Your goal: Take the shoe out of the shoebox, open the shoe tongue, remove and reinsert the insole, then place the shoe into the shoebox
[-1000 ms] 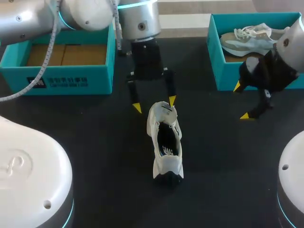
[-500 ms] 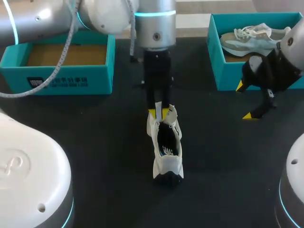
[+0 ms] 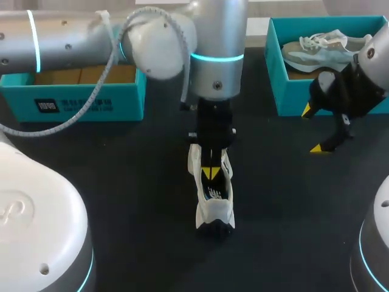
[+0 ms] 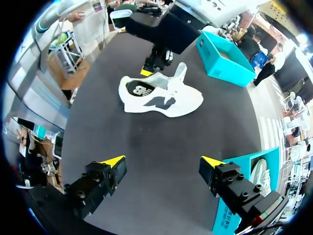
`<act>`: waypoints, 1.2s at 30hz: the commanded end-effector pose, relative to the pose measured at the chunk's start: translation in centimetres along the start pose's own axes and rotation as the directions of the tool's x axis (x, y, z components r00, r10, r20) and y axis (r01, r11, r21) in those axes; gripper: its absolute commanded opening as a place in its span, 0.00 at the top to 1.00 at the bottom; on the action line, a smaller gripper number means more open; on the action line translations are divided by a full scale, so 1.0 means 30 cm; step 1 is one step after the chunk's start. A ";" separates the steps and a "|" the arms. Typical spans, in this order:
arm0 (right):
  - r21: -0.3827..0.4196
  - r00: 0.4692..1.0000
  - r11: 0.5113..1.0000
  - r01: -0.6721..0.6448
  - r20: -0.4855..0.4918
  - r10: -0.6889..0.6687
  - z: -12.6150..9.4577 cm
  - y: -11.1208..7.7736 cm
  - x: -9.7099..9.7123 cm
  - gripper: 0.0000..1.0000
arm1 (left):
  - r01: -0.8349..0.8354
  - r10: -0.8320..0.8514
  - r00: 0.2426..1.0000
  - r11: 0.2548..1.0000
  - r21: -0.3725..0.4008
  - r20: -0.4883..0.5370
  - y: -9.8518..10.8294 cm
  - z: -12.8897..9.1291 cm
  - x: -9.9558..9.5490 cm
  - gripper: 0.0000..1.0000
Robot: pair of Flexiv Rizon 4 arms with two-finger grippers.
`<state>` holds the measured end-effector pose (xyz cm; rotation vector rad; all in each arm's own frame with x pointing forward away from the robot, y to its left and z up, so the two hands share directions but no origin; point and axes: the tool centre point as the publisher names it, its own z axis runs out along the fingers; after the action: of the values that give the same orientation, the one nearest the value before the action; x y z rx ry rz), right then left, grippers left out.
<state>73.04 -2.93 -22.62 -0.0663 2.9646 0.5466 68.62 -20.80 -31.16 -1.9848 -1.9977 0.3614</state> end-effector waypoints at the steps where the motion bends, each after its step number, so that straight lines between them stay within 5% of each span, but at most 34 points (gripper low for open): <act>1: 0.001 1.000 1.000 -0.001 0.002 0.001 0.000 -0.001 0.003 0.00 | 0.004 -0.003 1.000 0.999 -0.047 0.001 0.008 0.052 0.001 1.00; 16: 0.001 1.000 1.000 -0.001 0.002 0.001 0.000 -0.001 0.003 0.00 | -0.033 0.029 0.999 0.993 -0.116 -0.036 0.049 0.165 -0.023 1.00; 26: 0.001 1.000 1.000 -0.001 0.002 0.001 0.000 -0.001 0.003 0.00 | -0.014 0.016 1.000 0.969 -0.246 0.009 0.066 0.238 -0.038 1.00; 36: 0.001 1.000 1.000 -0.001 0.002 0.001 0.000 -0.001 0.003 0.00 | 0.003 -0.002 1.000 0.965 -0.263 0.004 0.056 0.186 -0.025 1.00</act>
<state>72.98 -3.02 -22.59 -0.0662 2.9634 0.5488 67.81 -21.83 -38.42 -2.1333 -2.1513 0.1063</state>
